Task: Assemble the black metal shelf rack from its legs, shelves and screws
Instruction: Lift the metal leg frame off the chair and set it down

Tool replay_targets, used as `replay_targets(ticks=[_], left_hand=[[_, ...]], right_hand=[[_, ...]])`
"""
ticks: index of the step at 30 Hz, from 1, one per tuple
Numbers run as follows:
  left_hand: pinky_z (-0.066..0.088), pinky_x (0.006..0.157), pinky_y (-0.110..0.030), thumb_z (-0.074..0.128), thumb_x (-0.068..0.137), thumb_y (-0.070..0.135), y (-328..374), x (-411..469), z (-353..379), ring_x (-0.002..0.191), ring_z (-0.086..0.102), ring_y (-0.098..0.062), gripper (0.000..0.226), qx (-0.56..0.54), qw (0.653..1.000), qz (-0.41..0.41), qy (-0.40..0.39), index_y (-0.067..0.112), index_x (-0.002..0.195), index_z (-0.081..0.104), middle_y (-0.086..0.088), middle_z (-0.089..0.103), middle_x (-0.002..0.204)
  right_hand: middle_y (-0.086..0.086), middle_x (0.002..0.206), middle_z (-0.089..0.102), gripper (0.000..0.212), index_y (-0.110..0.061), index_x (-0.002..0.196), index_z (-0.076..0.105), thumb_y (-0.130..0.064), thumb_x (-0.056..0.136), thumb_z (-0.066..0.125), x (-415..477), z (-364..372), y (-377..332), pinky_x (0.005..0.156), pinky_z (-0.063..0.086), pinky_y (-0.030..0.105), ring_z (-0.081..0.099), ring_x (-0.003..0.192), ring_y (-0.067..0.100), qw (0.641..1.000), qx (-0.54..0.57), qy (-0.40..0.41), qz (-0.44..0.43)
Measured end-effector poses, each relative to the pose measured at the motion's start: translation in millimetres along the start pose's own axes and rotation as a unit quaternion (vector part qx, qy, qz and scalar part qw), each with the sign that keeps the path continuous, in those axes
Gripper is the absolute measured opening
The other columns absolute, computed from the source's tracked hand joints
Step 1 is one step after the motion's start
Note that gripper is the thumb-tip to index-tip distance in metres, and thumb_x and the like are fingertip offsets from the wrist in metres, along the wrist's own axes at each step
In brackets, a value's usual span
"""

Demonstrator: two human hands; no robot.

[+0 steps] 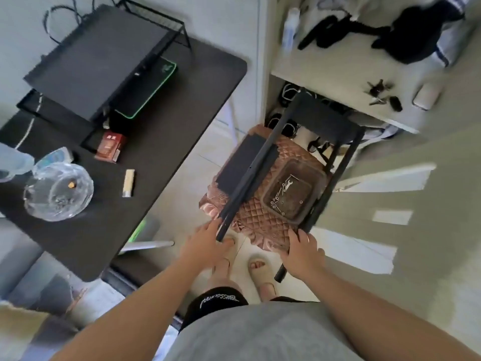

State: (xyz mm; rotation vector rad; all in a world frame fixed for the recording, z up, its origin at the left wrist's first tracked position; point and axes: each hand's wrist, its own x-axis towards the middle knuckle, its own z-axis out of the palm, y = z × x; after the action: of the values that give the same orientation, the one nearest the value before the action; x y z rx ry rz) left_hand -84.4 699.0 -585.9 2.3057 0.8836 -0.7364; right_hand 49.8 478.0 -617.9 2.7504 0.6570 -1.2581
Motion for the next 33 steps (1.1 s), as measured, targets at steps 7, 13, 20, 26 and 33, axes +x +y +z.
replay_targets(ticks=[7,13,20,26,33], left_hand=[[0.044,0.076,-0.022,0.062,0.094,0.048,-9,93,-20,0.118,0.055,-0.025,0.074,-0.102,0.989,-0.047,-0.096,0.019,0.154,0.030,-0.007,0.044,0.152],[0.044,0.088,-0.027,0.066,0.092,0.042,-11,151,-11,0.115,0.057,-0.022,0.059,-0.099,0.980,-0.041,-0.168,0.024,0.144,0.046,-0.001,0.055,0.137],[0.047,0.091,-0.031,0.077,0.083,0.042,-13,186,14,0.111,0.060,-0.024,0.063,-0.111,0.969,-0.085,-0.203,0.020,0.137,0.053,-0.004,0.063,0.124],[0.057,0.066,-0.031,0.080,0.081,0.037,-7,185,12,0.084,0.068,-0.018,0.035,-0.180,0.951,-0.132,-0.214,0.019,0.105,0.063,0.000,0.070,0.092],[0.046,0.053,-0.031,0.078,0.083,0.037,19,156,-22,0.046,0.045,-0.018,0.037,-0.345,0.909,-0.126,-0.199,0.013,0.067,0.055,-0.002,0.048,0.052]], right_hand=[[0.014,0.149,0.041,0.065,-0.014,0.154,0.029,-0.033,0.096,0.053,18,21,4,0.112,0.039,0.050,0.039,0.137,0.036,0.939,0.308,-0.023,0.149],[0.004,0.124,0.059,0.056,-0.016,0.139,0.044,-0.016,0.090,0.069,49,44,-3,0.071,0.042,0.029,0.057,0.110,0.026,0.826,0.501,-0.003,0.258],[0.008,0.120,0.055,0.052,-0.014,0.136,0.043,-0.019,0.092,0.070,71,60,1,0.067,0.040,0.029,0.058,0.094,0.019,0.750,0.583,0.014,0.313],[0.010,0.076,0.059,0.019,-0.006,0.101,0.065,-0.022,0.094,0.068,63,48,4,0.053,0.047,0.024,0.059,0.055,0.012,0.694,0.643,0.040,0.321],[0.004,0.053,0.047,0.027,-0.008,0.079,0.052,-0.026,0.094,0.067,40,-1,-10,0.043,0.038,0.029,0.040,0.043,0.019,0.588,0.763,0.094,0.253]])
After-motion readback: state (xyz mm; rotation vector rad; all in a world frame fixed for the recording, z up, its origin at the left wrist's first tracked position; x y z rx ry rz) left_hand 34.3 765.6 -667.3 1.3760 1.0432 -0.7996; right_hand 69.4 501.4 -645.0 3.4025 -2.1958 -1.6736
